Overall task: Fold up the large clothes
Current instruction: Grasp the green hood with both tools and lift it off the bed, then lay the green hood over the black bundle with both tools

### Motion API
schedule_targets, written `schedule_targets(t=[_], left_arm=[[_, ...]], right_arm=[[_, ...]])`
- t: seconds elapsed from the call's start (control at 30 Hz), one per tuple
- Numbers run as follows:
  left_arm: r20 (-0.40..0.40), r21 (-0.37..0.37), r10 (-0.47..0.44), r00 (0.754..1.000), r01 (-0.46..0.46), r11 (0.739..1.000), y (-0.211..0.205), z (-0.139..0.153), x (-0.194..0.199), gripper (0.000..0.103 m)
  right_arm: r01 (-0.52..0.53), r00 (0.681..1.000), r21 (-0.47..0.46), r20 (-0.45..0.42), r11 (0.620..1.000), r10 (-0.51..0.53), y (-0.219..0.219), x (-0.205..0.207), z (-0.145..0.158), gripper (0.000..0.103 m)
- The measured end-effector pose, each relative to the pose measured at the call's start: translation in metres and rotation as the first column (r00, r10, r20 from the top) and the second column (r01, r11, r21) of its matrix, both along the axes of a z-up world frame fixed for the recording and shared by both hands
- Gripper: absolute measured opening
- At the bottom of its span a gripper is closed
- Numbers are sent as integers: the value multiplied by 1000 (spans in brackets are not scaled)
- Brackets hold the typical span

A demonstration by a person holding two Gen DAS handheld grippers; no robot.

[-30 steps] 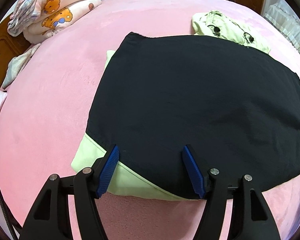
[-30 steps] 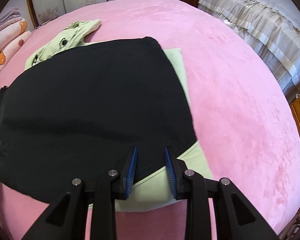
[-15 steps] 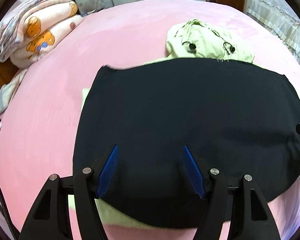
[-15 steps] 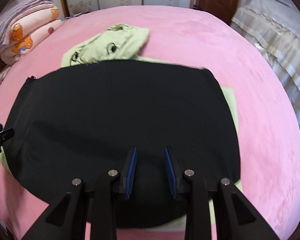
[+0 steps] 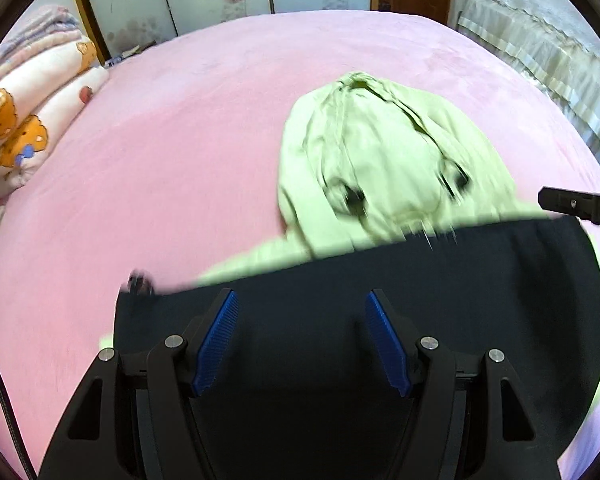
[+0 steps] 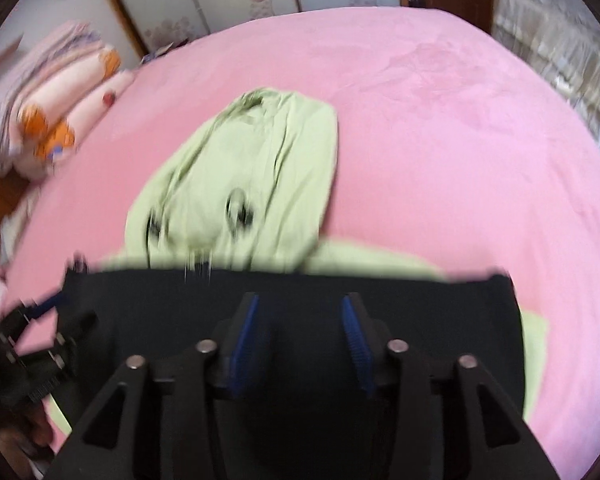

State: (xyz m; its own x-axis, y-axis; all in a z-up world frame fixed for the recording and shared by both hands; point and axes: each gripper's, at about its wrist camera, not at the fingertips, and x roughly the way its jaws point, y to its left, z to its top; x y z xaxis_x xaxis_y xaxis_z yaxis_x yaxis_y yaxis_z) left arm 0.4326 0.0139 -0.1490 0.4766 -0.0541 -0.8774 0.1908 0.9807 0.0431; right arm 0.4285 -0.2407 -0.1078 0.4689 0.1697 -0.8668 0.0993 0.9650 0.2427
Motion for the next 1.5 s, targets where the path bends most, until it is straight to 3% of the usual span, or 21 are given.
schedule_targets(t=[0.2, 0.47, 0.73, 0.77, 0.83, 0.87, 0.93, 1.0, 1.13, 1.23, 1.33, 1.4, 1.5], left_arm=[[-72, -133, 96, 993, -105, 986, 21, -5, 81, 66], [-136, -191, 140, 981, -165, 968, 27, -35, 148, 70], [-192, -211, 193, 962, -232, 950, 24, -72, 176, 70], [-181, -218, 197, 964, -234, 947, 22, -71, 178, 67], [-153, -255, 181, 971, -216, 943, 16, -68, 178, 23], [-154, -261, 170, 973, -206, 943, 12, -67, 178, 3], [-102, -198, 170, 980, -188, 962, -1, -59, 173, 2], [-37, -183, 147, 988, -152, 971, -10, -46, 162, 1], [60, -253, 133, 989, -114, 961, -6, -14, 132, 0], [112, -314, 120, 986, -79, 946, 4, 9, 97, 0], [179, -402, 90, 980, -11, 916, 20, 31, 49, 0], [191, -438, 69, 979, 22, 899, 32, 37, 16, 0], [167, -440, 43, 985, 36, 897, 49, 31, -28, 1]], right_arm=[[94, 995, 42, -31, 995, -93, -18, 75, -11, 46], [107, 994, 49, -42, 993, -105, -22, 121, -27, 46], [97, 994, 73, -63, 993, -92, -22, 146, -49, 46], [96, 993, 79, -69, 992, -91, -22, 149, -53, 46], [95, 993, 69, -82, 993, -90, -20, 155, -59, 42], [88, 993, 54, -82, 995, -83, -18, 157, -61, 26], [61, 996, -2, -65, 998, -61, -11, 158, -58, 6], [32, 999, -42, -7, 999, -33, -4, 151, -47, 3], [-39, 982, -101, 180, 994, 57, 10, 116, -7, 3], [-100, 931, -190, 329, 977, 159, 24, 70, 27, 3], [-134, 857, -270, 452, 953, 248, 35, 12, 55, 3], [-147, 826, -310, 484, 939, 289, 39, -24, 63, 3], [-147, 808, -349, 497, 925, 316, 43, -80, 63, 3]])
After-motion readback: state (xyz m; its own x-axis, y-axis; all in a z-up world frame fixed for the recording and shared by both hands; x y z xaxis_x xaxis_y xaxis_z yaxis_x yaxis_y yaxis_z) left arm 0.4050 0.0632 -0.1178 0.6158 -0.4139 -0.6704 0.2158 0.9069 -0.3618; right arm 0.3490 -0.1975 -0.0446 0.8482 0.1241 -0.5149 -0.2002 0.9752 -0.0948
